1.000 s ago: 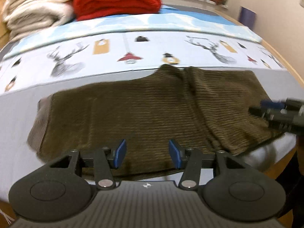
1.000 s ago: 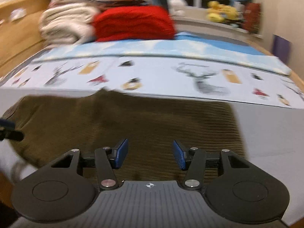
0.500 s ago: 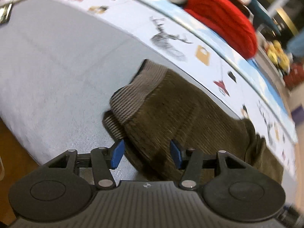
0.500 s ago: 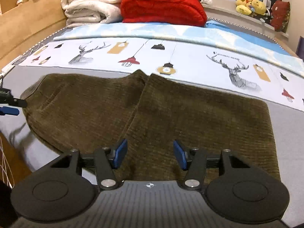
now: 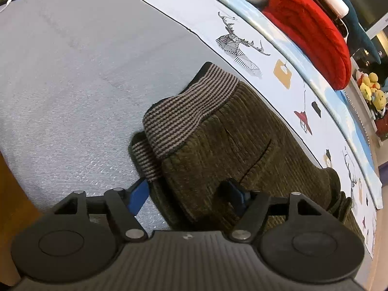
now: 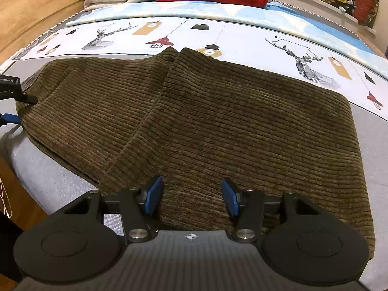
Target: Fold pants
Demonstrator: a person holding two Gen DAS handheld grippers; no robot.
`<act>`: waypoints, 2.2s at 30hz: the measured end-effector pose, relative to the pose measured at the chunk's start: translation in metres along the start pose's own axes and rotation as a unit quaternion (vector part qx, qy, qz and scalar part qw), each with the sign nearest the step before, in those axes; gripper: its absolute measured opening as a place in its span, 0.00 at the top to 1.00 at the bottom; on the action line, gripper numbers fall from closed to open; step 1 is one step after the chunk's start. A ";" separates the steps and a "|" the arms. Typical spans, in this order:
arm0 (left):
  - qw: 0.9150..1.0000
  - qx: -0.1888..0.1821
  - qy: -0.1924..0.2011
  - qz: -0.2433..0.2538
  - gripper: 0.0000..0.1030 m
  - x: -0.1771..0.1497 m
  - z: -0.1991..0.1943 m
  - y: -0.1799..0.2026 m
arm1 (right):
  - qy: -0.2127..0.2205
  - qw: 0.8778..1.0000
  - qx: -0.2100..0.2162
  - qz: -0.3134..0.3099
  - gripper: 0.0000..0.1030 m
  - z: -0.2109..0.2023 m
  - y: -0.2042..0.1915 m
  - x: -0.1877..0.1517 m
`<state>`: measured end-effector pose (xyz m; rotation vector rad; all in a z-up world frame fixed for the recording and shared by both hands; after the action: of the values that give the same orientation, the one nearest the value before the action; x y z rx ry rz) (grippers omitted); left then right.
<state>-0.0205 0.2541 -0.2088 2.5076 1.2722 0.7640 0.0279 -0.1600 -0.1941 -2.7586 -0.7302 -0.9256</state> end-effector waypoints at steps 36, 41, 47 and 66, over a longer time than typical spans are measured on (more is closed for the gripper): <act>0.999 0.000 0.025 -0.027 0.72 -0.003 0.005 0.016 | 0.005 1.000 0.008 -0.001 0.44 -0.002 0.002 0.001; 0.994 0.011 0.085 0.070 0.83 -0.004 -0.025 0.058 | 0.033 0.999 -0.019 0.023 0.46 -0.008 0.013 0.014; 0.972 -0.069 0.144 0.175 0.86 -0.030 -0.065 0.150 | 0.100 0.983 -0.044 0.145 0.88 -0.031 0.067 0.024; 0.839 -0.325 -0.064 0.432 0.32 -0.280 -0.074 0.370 | 0.165 0.849 0.038 0.501 0.36 -0.066 0.219 -0.102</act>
<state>0.0557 -0.1941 -0.0885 2.3610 -0.2611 0.9458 0.0290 -0.4103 -0.1980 -2.2597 0.6750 -0.9816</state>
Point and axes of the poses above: each gripper's, at about its wrist camera, not at the fingertips, and z roughly the way its jaws point, y to its right, x to its top, the point moved 6 cm from there along z, roughly the way its jaws point, and after that the axes turned 6 degrees about -z, right-handed, at the moved point
